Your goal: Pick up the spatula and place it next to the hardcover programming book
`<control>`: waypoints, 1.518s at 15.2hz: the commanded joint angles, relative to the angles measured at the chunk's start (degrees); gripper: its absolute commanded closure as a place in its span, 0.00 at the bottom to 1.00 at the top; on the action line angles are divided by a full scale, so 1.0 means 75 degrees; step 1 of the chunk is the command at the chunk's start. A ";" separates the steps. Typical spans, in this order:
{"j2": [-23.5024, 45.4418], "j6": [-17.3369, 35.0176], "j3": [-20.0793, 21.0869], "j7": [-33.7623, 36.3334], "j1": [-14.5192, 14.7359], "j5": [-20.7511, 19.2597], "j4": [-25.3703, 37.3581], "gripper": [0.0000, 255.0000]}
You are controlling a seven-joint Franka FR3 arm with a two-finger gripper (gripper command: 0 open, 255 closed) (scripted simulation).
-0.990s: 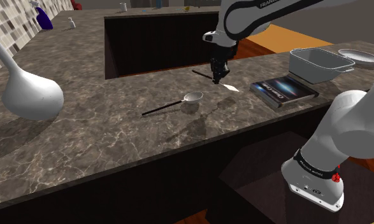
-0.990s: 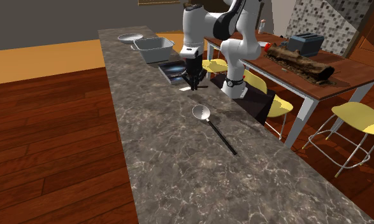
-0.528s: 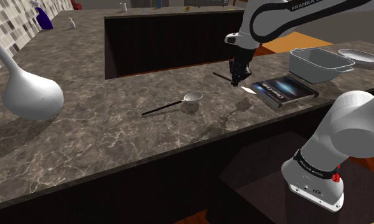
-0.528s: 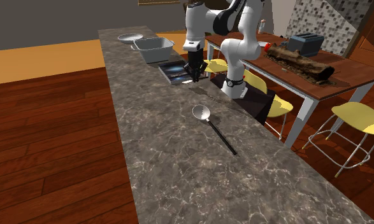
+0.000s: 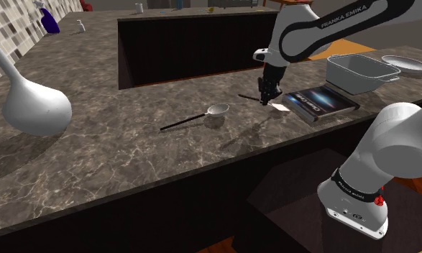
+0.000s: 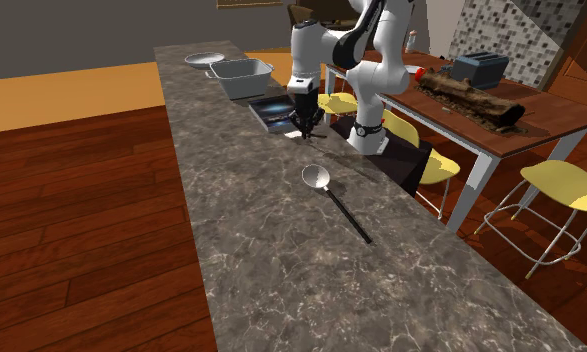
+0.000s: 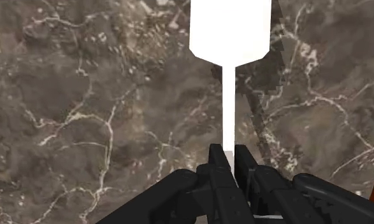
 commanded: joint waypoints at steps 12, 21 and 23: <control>0.0516 0.0938 -0.0094 -0.0119 0.0046 0.0083 -0.0424 1.00; 0.0319 0.0625 -0.0071 -0.0086 0.0019 0.0041 -0.0306 0.00; -0.0030 0.0010 -0.0028 -0.0035 -0.0023 -0.0020 -0.0037 0.00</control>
